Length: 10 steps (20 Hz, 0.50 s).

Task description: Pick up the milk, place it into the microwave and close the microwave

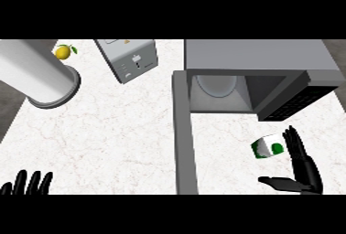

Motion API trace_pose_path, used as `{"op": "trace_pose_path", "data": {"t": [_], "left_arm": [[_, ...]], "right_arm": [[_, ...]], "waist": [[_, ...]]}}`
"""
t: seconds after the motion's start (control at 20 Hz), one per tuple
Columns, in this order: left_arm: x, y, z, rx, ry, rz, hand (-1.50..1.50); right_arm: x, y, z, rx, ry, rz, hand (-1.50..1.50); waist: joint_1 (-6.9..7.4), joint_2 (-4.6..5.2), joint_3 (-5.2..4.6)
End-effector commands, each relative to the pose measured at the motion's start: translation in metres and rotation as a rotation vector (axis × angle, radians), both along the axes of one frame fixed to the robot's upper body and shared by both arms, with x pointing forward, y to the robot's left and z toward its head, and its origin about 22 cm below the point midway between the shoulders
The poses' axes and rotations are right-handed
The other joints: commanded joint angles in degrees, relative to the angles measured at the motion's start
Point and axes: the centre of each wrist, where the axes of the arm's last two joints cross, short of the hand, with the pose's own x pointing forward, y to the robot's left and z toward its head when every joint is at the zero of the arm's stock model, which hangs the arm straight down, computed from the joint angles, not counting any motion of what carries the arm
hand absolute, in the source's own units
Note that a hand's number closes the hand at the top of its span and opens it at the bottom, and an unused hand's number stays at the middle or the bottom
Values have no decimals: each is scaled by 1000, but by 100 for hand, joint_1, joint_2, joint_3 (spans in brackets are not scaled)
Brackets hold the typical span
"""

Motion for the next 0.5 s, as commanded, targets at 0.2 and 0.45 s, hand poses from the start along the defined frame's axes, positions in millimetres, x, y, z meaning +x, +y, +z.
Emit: {"op": "trace_pose_path", "data": {"t": [0.2, 0.45], "left_arm": [[6, -12, 1, -4, 1, 8, -150], [-13, 4, 10, -6, 11, -10, -150]], "right_arm": [[4, 25, -16, 21, -90, 55, -150], [16, 18, -9, 37, -90, 95, -150]], "waist": [[-4, 4, 3], [29, 3, 4]]}}
